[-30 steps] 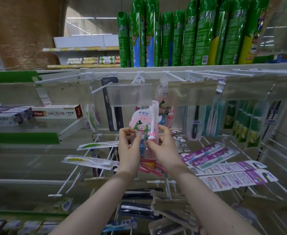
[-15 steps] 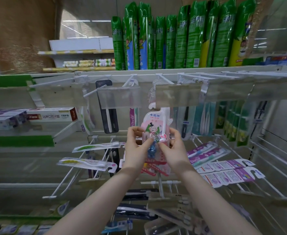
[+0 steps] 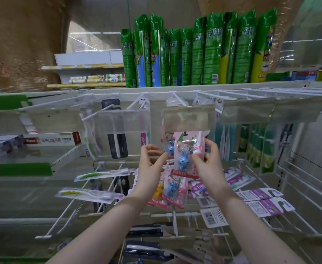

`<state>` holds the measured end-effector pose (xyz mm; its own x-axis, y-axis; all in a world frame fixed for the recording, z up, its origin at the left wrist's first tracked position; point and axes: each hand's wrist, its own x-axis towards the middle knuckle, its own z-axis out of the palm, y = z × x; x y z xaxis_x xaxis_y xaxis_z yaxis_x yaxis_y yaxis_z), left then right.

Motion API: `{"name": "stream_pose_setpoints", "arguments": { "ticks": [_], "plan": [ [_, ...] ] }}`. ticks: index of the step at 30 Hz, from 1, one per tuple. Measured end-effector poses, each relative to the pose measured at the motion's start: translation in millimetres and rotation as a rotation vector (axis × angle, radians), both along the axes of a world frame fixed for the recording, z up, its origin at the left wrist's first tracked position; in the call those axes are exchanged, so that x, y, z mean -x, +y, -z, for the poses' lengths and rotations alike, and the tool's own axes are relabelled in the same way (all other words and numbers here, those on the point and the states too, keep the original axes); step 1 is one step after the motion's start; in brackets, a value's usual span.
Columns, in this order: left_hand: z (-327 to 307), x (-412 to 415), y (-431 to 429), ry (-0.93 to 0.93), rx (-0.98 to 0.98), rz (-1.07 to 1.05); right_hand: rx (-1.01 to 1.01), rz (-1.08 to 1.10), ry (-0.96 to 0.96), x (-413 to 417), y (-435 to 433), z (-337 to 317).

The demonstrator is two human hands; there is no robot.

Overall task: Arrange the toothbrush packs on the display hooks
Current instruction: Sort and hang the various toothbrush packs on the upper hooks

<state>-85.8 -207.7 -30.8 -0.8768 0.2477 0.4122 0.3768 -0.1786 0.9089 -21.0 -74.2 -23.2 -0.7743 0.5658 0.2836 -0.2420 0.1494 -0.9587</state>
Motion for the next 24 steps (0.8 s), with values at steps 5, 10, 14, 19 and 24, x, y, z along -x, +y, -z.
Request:
{"name": "stream_pose_setpoints", "arguments": {
  "ticks": [5,10,14,19,24],
  "plan": [
    [1.0,7.5,-1.1,-0.008,-0.016,-0.01,-0.082,0.015,0.014,8.0,3.3,-8.8],
    [0.8,15.8,-2.9,-0.023,-0.035,-0.036,-0.201,0.009,0.009,17.6,5.2,-9.5],
    [1.0,22.0,-3.2,-0.034,-0.02,-0.063,-0.241,0.011,-0.02,26.6,4.2,-5.4],
    [0.9,25.7,-3.0,-0.051,-0.013,-0.066,-0.255,0.048,-0.009,38.6,3.2,-8.9],
    [0.1,28.6,-3.8,-0.071,-0.018,-0.062,-0.261,0.068,-0.036,48.5,3.1,-12.4]
  ]
}}
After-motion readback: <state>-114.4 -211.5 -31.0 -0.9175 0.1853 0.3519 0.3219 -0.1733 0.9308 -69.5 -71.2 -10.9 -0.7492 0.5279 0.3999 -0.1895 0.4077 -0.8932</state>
